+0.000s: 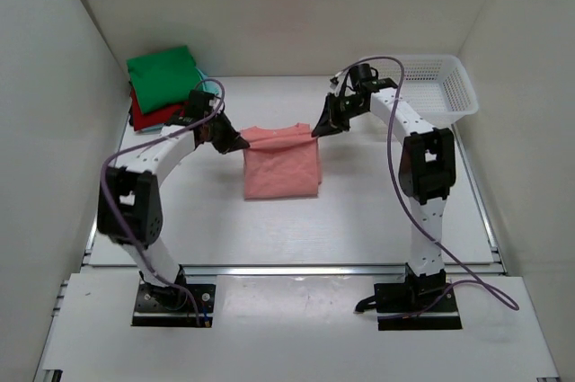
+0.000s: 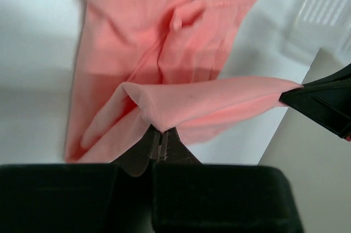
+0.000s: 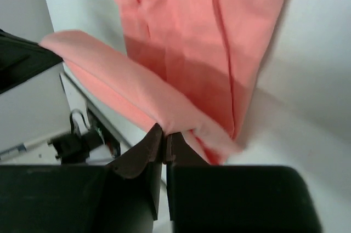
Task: Fold and stack the t-shirts
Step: Fold the long partially folded tshirt into a neat square, then put the neatly folded tshirt into the corner of the board with the left arm
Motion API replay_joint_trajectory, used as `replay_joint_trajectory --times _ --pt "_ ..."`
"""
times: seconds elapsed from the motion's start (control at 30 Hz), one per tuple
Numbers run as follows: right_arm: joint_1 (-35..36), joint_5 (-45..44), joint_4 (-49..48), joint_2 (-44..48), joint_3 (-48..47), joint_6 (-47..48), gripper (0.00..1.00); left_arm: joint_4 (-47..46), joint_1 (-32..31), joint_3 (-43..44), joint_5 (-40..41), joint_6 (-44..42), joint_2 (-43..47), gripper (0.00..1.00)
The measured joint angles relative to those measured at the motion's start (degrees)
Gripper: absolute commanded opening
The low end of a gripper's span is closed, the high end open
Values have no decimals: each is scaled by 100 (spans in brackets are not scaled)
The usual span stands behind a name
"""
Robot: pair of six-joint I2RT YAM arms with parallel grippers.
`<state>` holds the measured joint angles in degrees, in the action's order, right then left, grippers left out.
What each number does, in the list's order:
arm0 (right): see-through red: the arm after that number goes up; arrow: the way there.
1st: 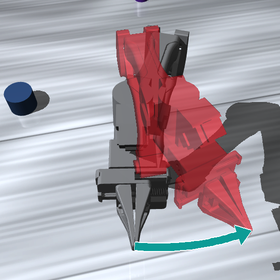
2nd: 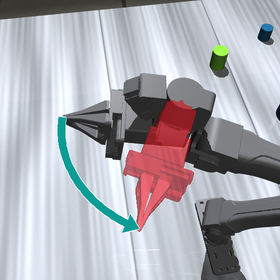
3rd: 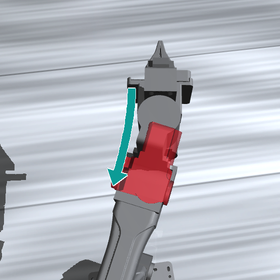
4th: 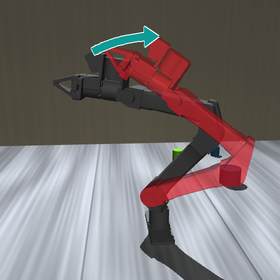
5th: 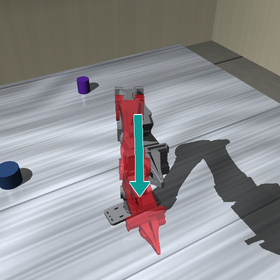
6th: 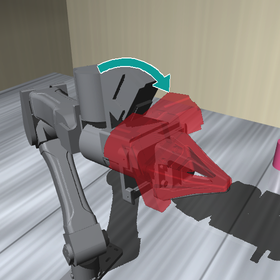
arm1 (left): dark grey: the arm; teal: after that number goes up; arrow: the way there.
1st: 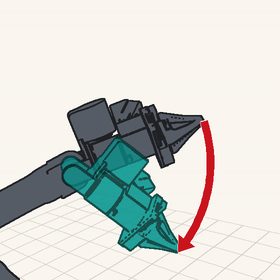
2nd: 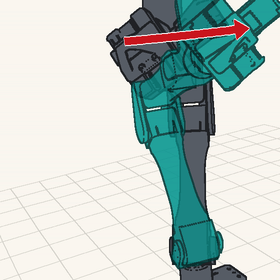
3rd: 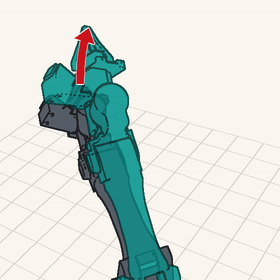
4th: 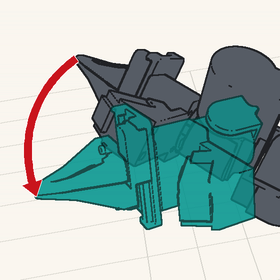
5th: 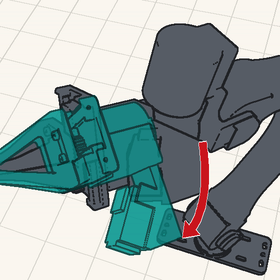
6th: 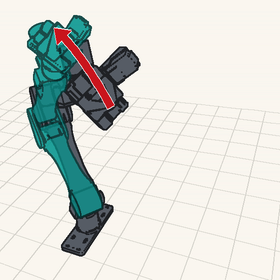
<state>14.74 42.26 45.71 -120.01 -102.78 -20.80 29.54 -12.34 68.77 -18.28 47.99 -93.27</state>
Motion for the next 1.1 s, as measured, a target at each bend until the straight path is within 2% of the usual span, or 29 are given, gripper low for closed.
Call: replay_joint_trajectory --times 0.03,0.07,0.13,0.17,0.23,0.3,0.4,0.47,0.6,0.7,0.77,0.93,1.1 --pt "-63 -2 44 -328 -428 -7 10 -92 37 251 13 -4 -319 17" --pt "-116 0 74 -658 -863 -31 16 -162 79 516 7 -28 -629 24" --pt "-234 -114 142 -1427 -2015 -63 37 -317 210 1003 15 -42 -1233 46" --pt "-299 -170 131 -1790 -2559 -103 44 -374 302 1187 46 -35 -1471 51" --pt "-452 -299 107 -2354 -3458 -214 54 -503 501 1360 155 -28 -1770 55" --pt "-544 -404 101 -2483 -3694 -297 60 -549 673 1338 267 -17 -1790 56" --pt "-625 -619 -74 -2098 -3154 -289 59 -892 859 990 297 -2 -1537 57" --pt "-599 -688 -393 -1453 -2127 -293 59 -1132 918 520 310 -22 -1209 57" --pt "-518 -715 -804 -219 -485 -319 53 -1355 831 -243 326 -254 -717 59" --pt "-483 -699 -942 319 -74 -289 51 -1440 595 -557 468 -481 -662 61" --pt "-509 -682 -1005 551 -22 -243 49 -1405 382 -619 627 -623 -713 65" --pt "-619 -664 -1082 1113 155 -186 47 -1191 -116 -168 1091 -920 -1193 68" --pt "-715 -579 -1132 1574 396 -201 47 -267 -520 1226 1694 -1412 -2168 68"
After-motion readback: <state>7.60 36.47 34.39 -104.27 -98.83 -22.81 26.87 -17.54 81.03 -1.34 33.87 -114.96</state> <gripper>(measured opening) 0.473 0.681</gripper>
